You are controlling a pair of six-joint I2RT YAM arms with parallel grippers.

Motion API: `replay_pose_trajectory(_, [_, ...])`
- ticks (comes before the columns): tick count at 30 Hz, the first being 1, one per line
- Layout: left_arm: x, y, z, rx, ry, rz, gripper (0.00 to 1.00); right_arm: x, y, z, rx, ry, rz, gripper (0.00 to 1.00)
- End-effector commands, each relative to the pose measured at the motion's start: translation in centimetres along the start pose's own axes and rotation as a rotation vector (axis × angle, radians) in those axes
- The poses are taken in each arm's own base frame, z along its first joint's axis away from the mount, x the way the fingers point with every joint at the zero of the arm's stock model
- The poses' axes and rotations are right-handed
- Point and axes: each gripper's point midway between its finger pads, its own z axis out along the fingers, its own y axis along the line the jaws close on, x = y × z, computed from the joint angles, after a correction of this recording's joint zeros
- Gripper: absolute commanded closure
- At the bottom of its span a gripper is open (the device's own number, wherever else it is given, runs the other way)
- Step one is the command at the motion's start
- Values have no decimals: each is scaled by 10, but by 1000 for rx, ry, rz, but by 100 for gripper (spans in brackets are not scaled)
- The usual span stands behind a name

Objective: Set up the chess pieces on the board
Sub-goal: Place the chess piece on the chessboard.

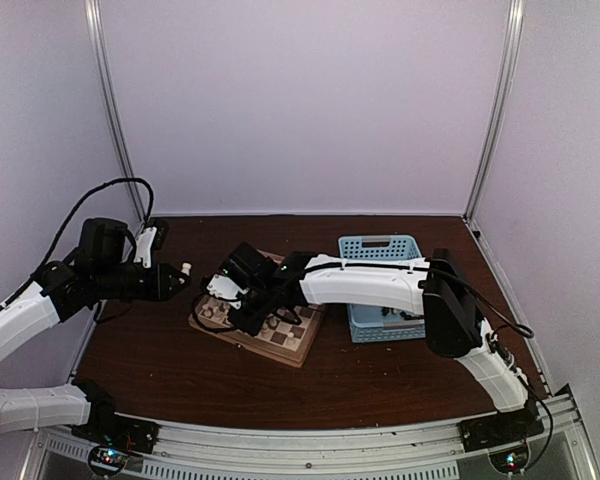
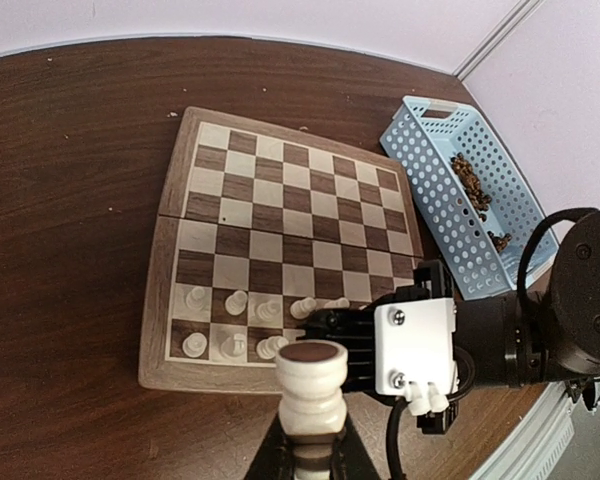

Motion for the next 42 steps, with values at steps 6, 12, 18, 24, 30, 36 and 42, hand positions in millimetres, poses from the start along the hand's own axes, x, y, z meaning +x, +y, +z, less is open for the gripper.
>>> replay_pose_trajectory(6, [-5, 1, -1, 1, -24, 14, 100, -22, -6, -17, 17, -46, -6, 69])
replay_pose_trajectory(12, [-6, 0, -1, 3, -26, 13, 100, -34, -7, -33, 11, -78, -1, 68])
replay_pose_trajectory(18, [-7, -1, -1, 9, -22, 11, 100, -63, -12, -77, 11, -166, 4, 67])
replay_pose_trajectory(24, [-7, -2, 0, 14, -19, 8, 100, -62, -16, -104, 21, -180, 18, 67])
replay_pose_trajectory(30, [-8, -4, 1, 21, -20, 6, 100, -40, -24, -105, 32, -134, 61, 68])
replay_pose_trajectory(36, [-10, -5, 1, 28, -19, 8, 100, -20, -28, -88, 2, -88, 116, 69])
replay_pose_trajectory(42, [-10, -6, 1, 33, -17, 6, 100, -8, -25, -68, -12, -44, 119, 67])
